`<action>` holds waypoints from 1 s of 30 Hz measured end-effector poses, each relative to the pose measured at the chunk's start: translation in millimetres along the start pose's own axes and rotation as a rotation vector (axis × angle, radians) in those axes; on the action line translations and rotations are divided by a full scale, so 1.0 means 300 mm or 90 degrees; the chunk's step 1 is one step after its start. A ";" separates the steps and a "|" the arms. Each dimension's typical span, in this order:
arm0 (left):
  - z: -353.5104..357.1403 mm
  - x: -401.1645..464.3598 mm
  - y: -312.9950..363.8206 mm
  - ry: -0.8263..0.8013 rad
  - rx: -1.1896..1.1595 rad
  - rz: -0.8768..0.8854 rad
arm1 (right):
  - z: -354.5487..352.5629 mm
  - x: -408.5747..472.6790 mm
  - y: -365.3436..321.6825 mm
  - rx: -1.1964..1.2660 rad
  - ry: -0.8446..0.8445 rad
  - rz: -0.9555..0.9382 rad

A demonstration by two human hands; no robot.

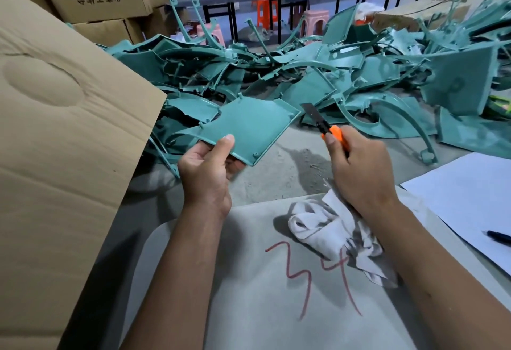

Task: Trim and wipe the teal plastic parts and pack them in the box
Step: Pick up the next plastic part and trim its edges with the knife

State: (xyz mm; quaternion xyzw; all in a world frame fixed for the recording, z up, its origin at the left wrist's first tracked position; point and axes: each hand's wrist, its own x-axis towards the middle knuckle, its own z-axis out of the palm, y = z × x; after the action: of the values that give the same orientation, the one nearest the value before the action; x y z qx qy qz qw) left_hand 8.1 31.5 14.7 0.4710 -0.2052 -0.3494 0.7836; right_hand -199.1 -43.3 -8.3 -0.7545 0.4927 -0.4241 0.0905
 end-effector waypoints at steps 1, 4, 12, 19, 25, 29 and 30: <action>0.002 0.000 -0.004 0.003 0.005 0.002 | 0.001 -0.009 -0.016 0.057 -0.020 -0.049; 0.005 0.000 -0.013 0.013 0.027 0.007 | 0.018 -0.043 -0.077 0.101 -0.131 -0.213; -0.010 -0.007 -0.017 -0.015 -0.002 0.003 | 0.029 -0.009 0.000 -0.088 -0.019 -0.022; -0.024 -0.001 -0.017 -0.013 -0.015 0.026 | 0.018 -0.020 -0.042 0.075 -0.073 -0.200; -0.067 0.025 0.000 -0.055 -0.044 0.042 | 0.023 -0.013 -0.022 0.048 -0.045 -0.153; -0.090 0.030 0.009 -0.119 -0.054 0.052 | 0.015 0.008 0.040 -0.116 0.006 0.014; -0.094 0.030 0.009 -0.134 -0.053 0.052 | 0.014 0.010 0.047 -0.103 0.018 0.031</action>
State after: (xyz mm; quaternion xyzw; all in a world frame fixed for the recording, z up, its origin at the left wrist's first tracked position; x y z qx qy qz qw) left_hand 33.5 42.4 3.9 0.3898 -0.2906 -0.3726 0.7904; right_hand -205.0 -54.1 -17.1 -0.7410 0.5450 -0.3910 0.0330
